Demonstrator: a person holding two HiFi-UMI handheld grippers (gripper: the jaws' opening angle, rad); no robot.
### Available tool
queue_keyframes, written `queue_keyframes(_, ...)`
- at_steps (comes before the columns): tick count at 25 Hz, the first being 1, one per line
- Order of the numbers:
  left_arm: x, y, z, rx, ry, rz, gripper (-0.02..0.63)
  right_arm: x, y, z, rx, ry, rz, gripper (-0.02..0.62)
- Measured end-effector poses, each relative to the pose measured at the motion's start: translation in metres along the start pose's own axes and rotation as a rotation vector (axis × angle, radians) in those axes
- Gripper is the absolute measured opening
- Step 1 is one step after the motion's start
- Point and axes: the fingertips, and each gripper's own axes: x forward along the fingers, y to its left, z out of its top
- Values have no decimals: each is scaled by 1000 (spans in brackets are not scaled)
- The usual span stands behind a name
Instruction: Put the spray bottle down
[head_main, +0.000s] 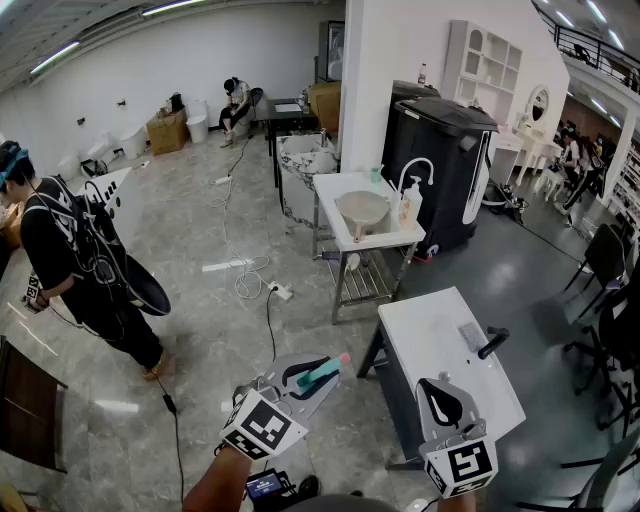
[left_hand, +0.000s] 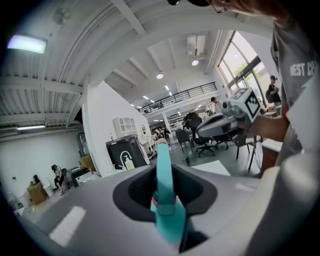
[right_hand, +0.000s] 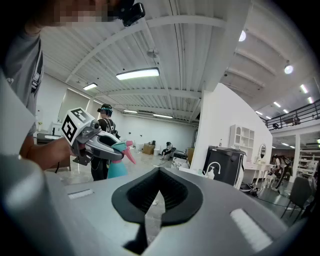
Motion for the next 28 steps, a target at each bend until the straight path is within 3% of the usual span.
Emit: queue_keyframes(28, 11, 21, -23, -13, -11, -52, 87, 25, 2, -11, 65, 9, -43, 2)
